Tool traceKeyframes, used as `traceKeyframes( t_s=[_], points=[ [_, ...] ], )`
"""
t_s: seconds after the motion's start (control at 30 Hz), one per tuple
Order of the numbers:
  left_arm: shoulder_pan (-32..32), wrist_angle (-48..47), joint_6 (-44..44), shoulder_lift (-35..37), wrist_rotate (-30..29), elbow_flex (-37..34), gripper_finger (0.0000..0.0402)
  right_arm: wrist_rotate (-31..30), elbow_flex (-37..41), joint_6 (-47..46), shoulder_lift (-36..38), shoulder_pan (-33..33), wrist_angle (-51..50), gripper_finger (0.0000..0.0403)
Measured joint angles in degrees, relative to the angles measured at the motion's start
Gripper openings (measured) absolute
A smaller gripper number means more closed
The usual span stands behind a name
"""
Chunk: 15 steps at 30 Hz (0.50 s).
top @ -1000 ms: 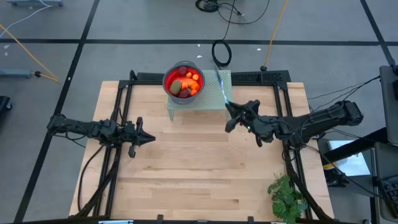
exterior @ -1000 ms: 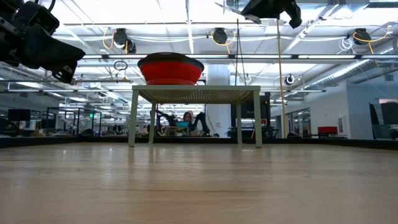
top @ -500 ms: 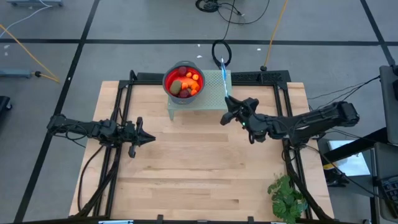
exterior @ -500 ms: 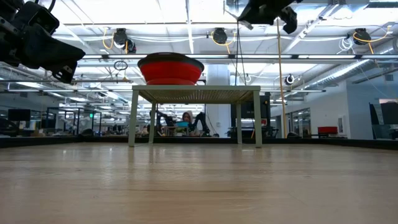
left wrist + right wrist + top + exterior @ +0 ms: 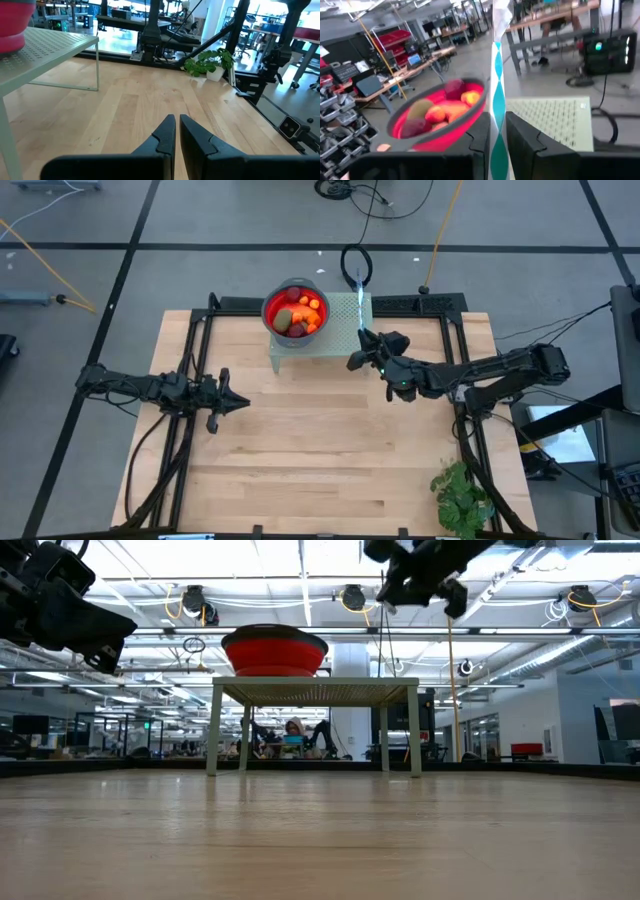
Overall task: Pick & Place Fruit
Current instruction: Put the knife on the shelf
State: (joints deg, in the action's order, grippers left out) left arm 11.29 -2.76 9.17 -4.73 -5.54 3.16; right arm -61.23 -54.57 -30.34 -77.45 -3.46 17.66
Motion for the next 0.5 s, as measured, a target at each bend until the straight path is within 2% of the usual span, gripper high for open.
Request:
traceKeyframes(
  t_s=[0.23, 0.5],
  points=[
    [-0.01, 0.0, 0.02, -0.01, 0.02, 0.0, 0.0024, 5.8, -1.53, -10.76, -0.53, 3.05, -10.78, 0.0034],
    [-0.01, -0.02, 0.02, 0.0, 0.02, 0.0, 0.0024, 14.42, -13.32, -19.11, -3.67, 7.23, -34.34, 0.0034]
  ],
)
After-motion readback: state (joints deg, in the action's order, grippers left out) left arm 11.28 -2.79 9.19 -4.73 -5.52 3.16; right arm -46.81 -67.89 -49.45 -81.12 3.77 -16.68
